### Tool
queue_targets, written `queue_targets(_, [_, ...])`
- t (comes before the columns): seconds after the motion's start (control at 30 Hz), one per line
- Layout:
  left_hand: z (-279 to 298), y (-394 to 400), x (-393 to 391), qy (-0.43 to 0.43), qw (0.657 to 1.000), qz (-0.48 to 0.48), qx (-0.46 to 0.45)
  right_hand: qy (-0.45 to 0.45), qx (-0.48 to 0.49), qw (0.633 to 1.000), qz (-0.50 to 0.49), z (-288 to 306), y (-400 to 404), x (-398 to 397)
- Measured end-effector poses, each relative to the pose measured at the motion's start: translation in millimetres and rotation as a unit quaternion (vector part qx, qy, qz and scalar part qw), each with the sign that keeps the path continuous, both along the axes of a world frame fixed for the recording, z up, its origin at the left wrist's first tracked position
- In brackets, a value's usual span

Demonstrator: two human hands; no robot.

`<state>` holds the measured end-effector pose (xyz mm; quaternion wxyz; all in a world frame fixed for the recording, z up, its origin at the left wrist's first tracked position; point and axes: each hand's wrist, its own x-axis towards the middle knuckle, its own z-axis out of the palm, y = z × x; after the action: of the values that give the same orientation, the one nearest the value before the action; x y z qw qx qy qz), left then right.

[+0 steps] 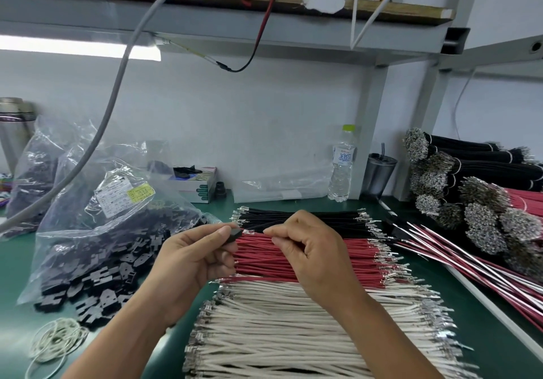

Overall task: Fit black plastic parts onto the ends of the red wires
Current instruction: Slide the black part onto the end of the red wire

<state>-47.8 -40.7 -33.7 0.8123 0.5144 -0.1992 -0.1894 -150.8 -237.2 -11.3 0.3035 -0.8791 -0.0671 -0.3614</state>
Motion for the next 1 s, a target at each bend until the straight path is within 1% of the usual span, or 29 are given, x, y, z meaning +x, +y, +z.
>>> queue_targets(0.13, [1.2, 0.3, -1.5, 0.000, 1.000, -0.016, 0.006, -0.012, -0.021, 1.000, 0.001, -0.2, 1.9, -0.5])
queue_targets(0.3, [3.8, 2.6, -3.0, 0.003, 0.999, -0.036, 0.011, -0.038, -0.093, 0.995, -0.010, 3.2, 0.9, -3.6])
queue_targets(0.47, [6.8, 4.5, -4.4, 0.024, 0.997, -0.064, 0.043, -0.054, -0.110, 0.992, -0.010, 3.6, -1.3, -5.0])
queue_targets(0.57, [7.6, 5.0, -5.3, 0.037, 0.994, -0.080, 0.066, -0.068, -0.136, 0.988, -0.023, 2.9, 2.7, -3.9])
queue_targets(0.73, [4.2, -1.2, -8.4, 0.078, 0.994, -0.068, 0.021, -0.082, -0.135, 0.987, -0.037, -4.1, 12.3, -0.4])
queue_targets(0.8, [4.6, -3.6, -10.7, 0.076, 0.995, -0.057, 0.016, -0.077, -0.143, 0.986, -0.039, -8.5, 16.1, -0.4])
queue_targets(0.83, [5.4, -4.6, -12.7, 0.061, 0.997, -0.045, 0.023, -0.072, -0.140, 0.987, -0.040, -10.0, 16.1, 0.0])
queue_targets(0.9, [7.0, -4.5, -15.6, -0.019, 0.998, 0.009, 0.061, -0.049, -0.118, 0.991, -0.044, -11.2, 14.2, 1.6])
queue_targets(0.97, [8.8, -4.2, -19.2, -0.127, 0.983, 0.057, 0.116, -0.025, -0.090, 0.995, -0.046, -11.6, 12.0, 3.3])
queue_targets(1.0, [9.6, -4.2, -20.2, -0.168, 0.973, 0.074, 0.139, -0.017, -0.077, 0.996, -0.041, -11.7, 11.1, 3.8])
